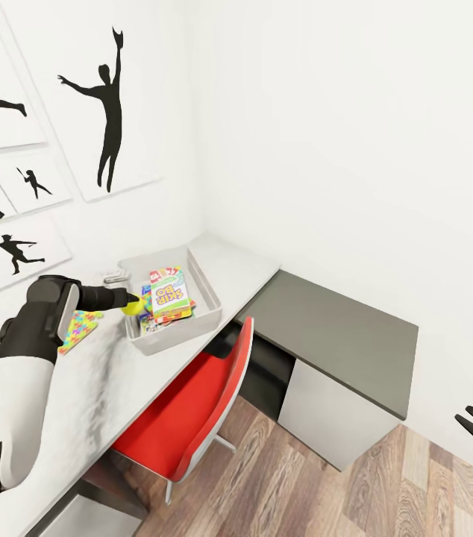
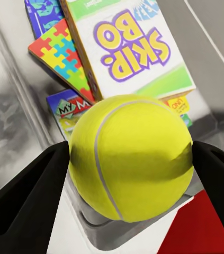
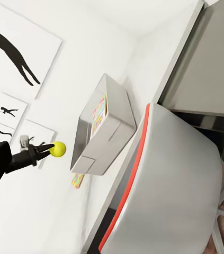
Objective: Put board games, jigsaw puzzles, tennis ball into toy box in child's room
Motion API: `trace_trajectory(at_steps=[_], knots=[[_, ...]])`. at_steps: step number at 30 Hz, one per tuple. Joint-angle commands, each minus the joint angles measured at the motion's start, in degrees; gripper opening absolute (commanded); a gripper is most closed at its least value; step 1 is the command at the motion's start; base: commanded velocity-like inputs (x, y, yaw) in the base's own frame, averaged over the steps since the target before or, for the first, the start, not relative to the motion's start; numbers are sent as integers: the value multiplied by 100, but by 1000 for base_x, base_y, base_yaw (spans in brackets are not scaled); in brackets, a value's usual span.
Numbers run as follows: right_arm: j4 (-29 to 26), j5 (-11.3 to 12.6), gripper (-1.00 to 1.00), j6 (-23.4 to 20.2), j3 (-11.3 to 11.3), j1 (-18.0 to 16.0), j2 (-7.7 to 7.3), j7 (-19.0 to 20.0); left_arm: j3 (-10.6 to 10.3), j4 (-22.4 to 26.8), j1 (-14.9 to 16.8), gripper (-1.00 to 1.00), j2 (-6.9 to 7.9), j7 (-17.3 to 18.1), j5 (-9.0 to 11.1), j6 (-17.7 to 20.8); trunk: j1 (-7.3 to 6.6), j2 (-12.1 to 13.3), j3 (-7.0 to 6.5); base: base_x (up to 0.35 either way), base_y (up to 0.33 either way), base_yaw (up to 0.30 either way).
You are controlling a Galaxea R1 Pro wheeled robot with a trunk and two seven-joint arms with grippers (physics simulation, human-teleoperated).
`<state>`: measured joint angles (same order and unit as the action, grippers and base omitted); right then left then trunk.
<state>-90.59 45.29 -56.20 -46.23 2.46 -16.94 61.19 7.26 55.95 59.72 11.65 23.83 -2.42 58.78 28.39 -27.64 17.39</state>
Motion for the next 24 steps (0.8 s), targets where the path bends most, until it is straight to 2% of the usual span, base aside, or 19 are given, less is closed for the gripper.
trace_trajectory(at_steps=[1, 9, 24], knots=[[-2, 5, 100, -23, -3, 0, -4, 8, -20, 3, 4, -100, 0, 34, -33, 23, 3, -9, 8, 0, 0, 0], [-2, 6, 100, -23, -9, 0, -10, 12, -142, -4, 4, -100, 7, 34, -50, 20, 3, -9, 8, 0, 0, 0], [-2, 6, 100, -23, -9, 0, -11, 15, -161, -14, 4, -100, 4, 25, -57, 20, 3, -9, 8, 0, 0, 0]])
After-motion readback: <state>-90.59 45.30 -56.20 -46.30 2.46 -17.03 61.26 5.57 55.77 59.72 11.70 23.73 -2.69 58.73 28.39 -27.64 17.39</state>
